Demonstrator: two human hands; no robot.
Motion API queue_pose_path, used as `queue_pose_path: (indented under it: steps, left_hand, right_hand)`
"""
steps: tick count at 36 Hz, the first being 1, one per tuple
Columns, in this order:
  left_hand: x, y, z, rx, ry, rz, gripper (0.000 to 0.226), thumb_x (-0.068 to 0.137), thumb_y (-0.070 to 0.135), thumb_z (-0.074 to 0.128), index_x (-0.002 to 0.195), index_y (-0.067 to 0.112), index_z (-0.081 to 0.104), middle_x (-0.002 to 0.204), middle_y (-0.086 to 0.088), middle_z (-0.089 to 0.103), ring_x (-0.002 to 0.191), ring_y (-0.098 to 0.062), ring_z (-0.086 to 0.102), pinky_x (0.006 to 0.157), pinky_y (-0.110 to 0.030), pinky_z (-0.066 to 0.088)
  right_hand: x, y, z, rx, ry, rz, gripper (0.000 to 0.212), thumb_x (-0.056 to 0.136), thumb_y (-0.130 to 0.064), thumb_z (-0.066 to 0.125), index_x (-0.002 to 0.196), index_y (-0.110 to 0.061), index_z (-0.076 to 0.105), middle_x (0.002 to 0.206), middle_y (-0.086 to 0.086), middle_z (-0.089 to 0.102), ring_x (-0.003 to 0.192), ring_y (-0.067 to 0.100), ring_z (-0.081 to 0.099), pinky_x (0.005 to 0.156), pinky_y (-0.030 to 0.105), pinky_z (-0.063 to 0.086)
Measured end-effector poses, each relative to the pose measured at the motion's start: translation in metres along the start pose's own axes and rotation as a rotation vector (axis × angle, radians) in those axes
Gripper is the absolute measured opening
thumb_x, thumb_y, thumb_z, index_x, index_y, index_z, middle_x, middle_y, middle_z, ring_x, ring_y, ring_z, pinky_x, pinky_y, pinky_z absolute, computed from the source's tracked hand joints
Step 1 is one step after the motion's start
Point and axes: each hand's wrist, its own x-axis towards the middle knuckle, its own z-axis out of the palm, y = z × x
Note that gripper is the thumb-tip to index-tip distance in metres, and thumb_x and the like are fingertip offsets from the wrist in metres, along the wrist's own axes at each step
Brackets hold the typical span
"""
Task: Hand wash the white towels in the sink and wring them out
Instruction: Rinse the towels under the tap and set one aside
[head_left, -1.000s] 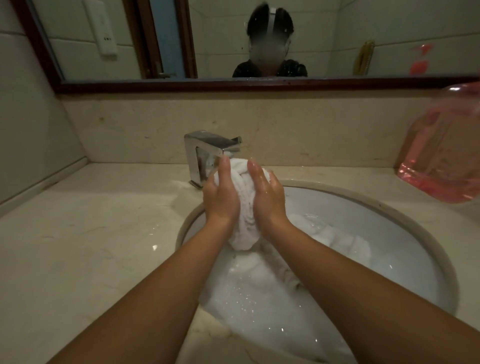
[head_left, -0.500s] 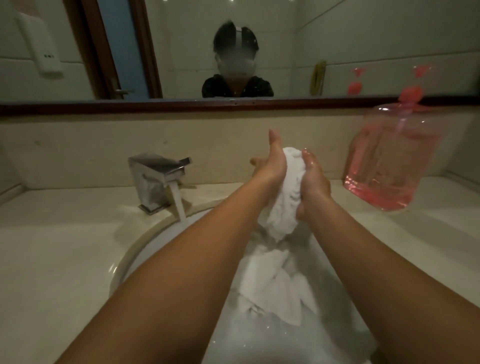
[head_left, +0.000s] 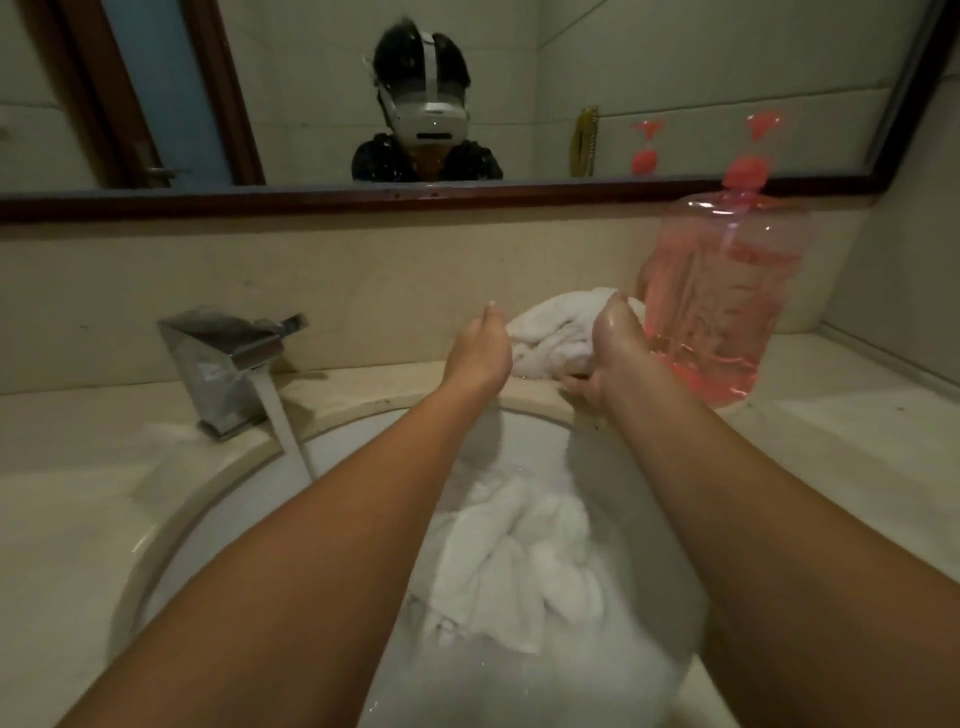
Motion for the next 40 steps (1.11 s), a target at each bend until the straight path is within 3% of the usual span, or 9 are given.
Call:
queue_pose_path:
  steps: [5, 10, 14, 19, 22, 27, 31, 36, 40]
  left_hand:
    - [-0.038, -0.03, -0.035, 0.271, -0.072, 0.17, 0.05, 0.114, 0.042, 0.034, 0.114, 0.008, 0.071, 0.121, -0.015, 0.072, 0.114, -0.032, 0.064, 0.099, -0.04, 0.049]
    - [-0.075, -0.065, -0.069, 0.462, -0.068, 0.166, 0.05, 0.113, 0.048, 0.034, 0.107, 0.011, 0.067, 0.106, -0.006, 0.069, 0.106, -0.032, 0.064, 0.084, -0.037, 0.044]
    - [-0.1, -0.092, -0.081, 0.523, -0.128, 0.015, 0.06, 0.113, 0.051, 0.026, 0.148, 0.012, 0.054, 0.153, -0.014, 0.055, 0.14, -0.033, 0.051, 0.111, -0.039, 0.039]
    - [-0.12, -0.112, -0.082, 0.504, -0.262, -0.237, 0.075, 0.112, 0.056, 0.01, 0.159, 0.008, 0.043, 0.163, -0.019, 0.043, 0.149, -0.035, 0.043, 0.125, -0.045, 0.03]
    - [-0.122, -0.117, -0.086, 0.436, -0.241, -0.299, 0.082, 0.11, 0.062, 0.01, 0.152, 0.006, 0.053, 0.158, -0.02, 0.05, 0.143, -0.037, 0.049, 0.124, -0.047, 0.033]
    - [-0.123, -0.112, -0.092, 0.317, -0.212, -0.265, 0.085, 0.109, 0.066, 0.011, 0.136, 0.01, 0.069, 0.143, -0.016, 0.064, 0.127, -0.033, 0.061, 0.115, -0.043, 0.043]
    - [-0.131, -0.097, -0.103, 0.149, -0.194, -0.26, 0.09, 0.105, 0.071, 0.007, 0.14, 0.013, 0.066, 0.141, -0.013, 0.065, 0.123, -0.028, 0.062, 0.102, -0.037, 0.043]
    - [-0.139, -0.083, -0.125, -0.218, -0.11, -0.294, 0.082, 0.101, 0.073, -0.005, 0.093, 0.033, 0.066, 0.089, 0.008, 0.068, 0.081, -0.007, 0.058, 0.08, -0.033, 0.038]
    - [-0.137, -0.086, -0.14, -0.392, -0.105, -0.27, 0.101, 0.085, 0.089, -0.007, 0.124, 0.032, 0.067, 0.115, 0.006, 0.073, 0.105, -0.017, 0.065, 0.102, -0.041, 0.042]
  right_hand:
    - [-0.037, 0.019, -0.008, -0.459, 0.25, -0.109, 0.08, 0.099, -0.045, 0.056, 0.162, -0.009, 0.023, 0.161, 0.022, 0.029, 0.145, 0.04, 0.039, 0.119, 0.046, 0.039]
    - [-0.093, 0.06, -0.007, -0.844, -0.073, -0.396, 0.041, 0.1, -0.036, 0.056, 0.132, -0.01, 0.063, 0.133, 0.016, 0.064, 0.125, 0.039, 0.062, 0.098, 0.038, 0.049]
    - [-0.123, 0.099, 0.0, -1.323, -0.459, -0.363, 0.048, 0.109, -0.044, 0.051, 0.13, -0.004, 0.069, 0.134, 0.018, 0.069, 0.124, 0.035, 0.065, 0.099, 0.038, 0.048]
    - [-0.137, 0.14, -0.003, -1.736, -0.382, -0.213, 0.08, 0.104, -0.073, 0.036, 0.159, -0.015, 0.044, 0.165, 0.022, 0.035, 0.145, 0.043, 0.044, 0.118, 0.054, 0.037]
    - [-0.142, 0.139, -0.006, -1.866, -0.437, -0.298, 0.07, 0.109, -0.066, 0.034, 0.144, -0.011, 0.06, 0.147, 0.016, 0.058, 0.135, 0.035, 0.055, 0.115, 0.045, 0.037]
    - [-0.135, 0.131, -0.007, -1.588, -0.4, -0.394, 0.05, 0.11, -0.051, 0.049, 0.127, -0.006, 0.066, 0.128, 0.015, 0.069, 0.118, 0.033, 0.063, 0.09, 0.038, 0.047]
    - [-0.144, 0.118, 0.0, -0.98, -0.465, -0.293, 0.057, 0.11, -0.054, 0.045, 0.115, -0.003, 0.069, 0.108, 0.014, 0.074, 0.101, 0.031, 0.072, 0.091, 0.049, 0.058]
    - [-0.178, 0.088, 0.029, -0.395, -0.547, -0.098, 0.05, 0.112, -0.047, 0.048, 0.113, 0.0, 0.067, 0.099, 0.018, 0.08, 0.084, 0.028, 0.081, 0.077, 0.04, 0.067]
    - [-0.2, 0.069, 0.063, -0.084, -0.617, 0.07, 0.054, 0.11, -0.048, 0.054, 0.129, 0.002, 0.06, 0.114, 0.026, 0.077, 0.1, 0.038, 0.079, 0.084, 0.049, 0.066]
